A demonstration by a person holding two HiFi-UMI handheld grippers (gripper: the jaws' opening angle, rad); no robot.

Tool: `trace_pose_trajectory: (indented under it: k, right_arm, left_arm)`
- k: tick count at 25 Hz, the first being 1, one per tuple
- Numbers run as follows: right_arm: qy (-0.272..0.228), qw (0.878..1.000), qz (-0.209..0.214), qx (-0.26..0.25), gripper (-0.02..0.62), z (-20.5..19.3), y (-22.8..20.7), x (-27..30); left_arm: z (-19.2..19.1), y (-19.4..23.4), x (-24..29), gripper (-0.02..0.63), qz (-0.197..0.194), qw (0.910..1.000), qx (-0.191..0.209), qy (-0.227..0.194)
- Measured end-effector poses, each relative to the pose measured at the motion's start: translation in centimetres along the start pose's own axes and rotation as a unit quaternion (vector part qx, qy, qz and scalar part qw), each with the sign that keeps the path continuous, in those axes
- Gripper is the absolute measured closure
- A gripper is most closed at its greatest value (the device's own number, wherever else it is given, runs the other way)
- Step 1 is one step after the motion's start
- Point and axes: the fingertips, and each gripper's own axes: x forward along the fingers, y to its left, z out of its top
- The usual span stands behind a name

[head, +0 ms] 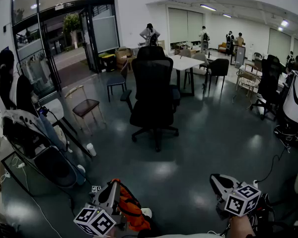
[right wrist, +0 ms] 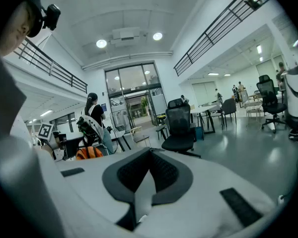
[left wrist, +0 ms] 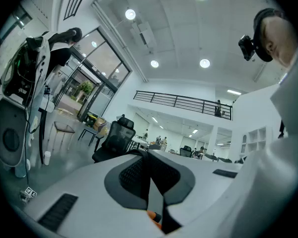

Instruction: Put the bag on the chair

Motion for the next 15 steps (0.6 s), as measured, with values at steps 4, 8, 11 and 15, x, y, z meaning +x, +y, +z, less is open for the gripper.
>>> trace_pose_trajectory:
  k: [4, 8, 11, 15]
  right_arm:
    - [-0.002, 1.0, 0.007, 0.001, 0.591, 0.4, -0.1, 0.2]
    - [0.0, 1.0, 0.014, 0.005, 0.591, 0.5, 0.2, 0.7]
    - [-0.001, 1.0, 0.013, 0.008, 0.591, 0.4, 0.0, 1.1]
    - [-0.019, 0.999, 0.013, 0.033, 0.589, 0.5, -0.8, 2.1]
  left_arm:
    - [-0.3, -0.4, 0.0, 0.606, -0.005, 0.9999, -0.009, -0.001]
    - [0.0, -0.9, 0.0, 0.606, -0.008, 0.9999, -0.006, 0.002]
    - [-0.1, -0.9, 0.3, 0.606, -0.008, 0.9999, -0.001, 0.01]
    - [0.0, -1.1, 1.5, 0.606, -0.022, 0.9996, 0.009, 0.014]
